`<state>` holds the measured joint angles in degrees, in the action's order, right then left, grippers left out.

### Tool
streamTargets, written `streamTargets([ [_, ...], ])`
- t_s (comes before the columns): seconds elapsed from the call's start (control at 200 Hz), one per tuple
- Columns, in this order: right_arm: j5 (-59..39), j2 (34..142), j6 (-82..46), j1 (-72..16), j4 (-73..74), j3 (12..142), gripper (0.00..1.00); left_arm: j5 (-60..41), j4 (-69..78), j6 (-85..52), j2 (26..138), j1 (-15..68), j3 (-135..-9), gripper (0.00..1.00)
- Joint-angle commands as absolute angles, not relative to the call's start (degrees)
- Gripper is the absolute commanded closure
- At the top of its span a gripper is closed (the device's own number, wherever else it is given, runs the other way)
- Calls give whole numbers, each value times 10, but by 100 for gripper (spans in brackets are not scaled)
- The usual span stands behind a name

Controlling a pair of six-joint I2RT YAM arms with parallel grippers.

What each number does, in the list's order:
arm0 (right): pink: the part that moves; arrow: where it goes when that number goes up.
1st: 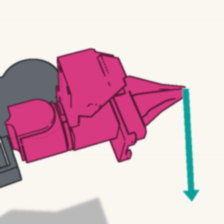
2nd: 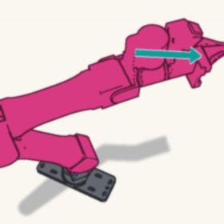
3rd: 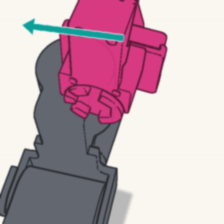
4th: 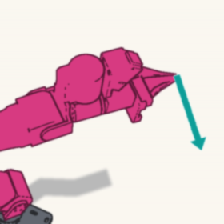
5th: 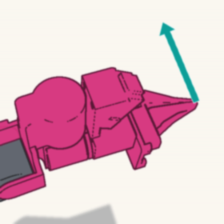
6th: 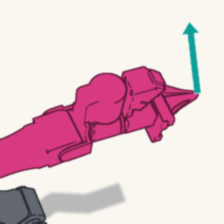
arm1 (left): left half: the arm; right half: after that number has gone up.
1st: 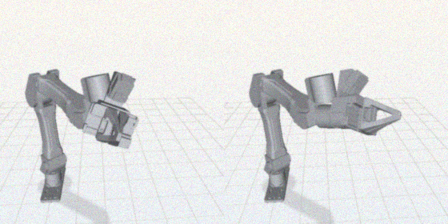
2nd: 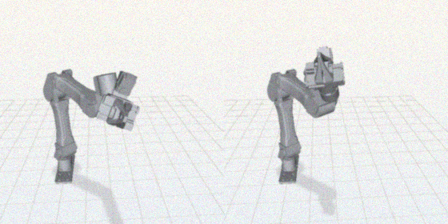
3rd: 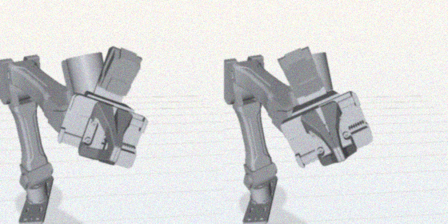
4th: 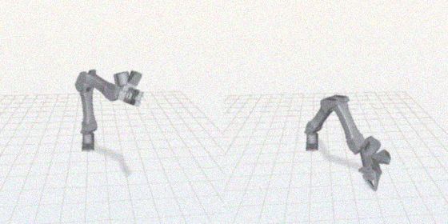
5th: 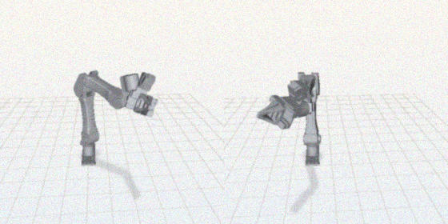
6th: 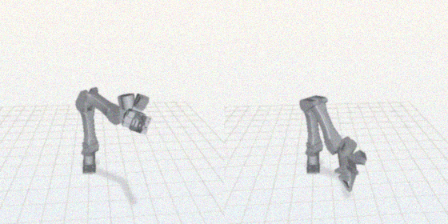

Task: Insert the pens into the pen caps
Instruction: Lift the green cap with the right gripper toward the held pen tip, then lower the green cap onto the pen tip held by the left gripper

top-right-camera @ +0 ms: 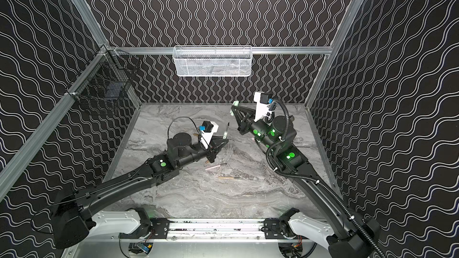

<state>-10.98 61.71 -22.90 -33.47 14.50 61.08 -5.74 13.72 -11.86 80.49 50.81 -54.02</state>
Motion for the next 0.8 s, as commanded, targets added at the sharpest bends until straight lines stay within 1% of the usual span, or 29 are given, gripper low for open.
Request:
streamTargets([
  [0.0,-96,621,-210,-348,178,612,95,-90,168,-141,810,501,-545,100],
  [0.44,-64,615,-180,-363,179,592,95,-97,169,-149,812,498,-546,100],
  [0.796,-68,609,-181,-363,160,586,95,-97,169,-150,813,497,-546,100],
])
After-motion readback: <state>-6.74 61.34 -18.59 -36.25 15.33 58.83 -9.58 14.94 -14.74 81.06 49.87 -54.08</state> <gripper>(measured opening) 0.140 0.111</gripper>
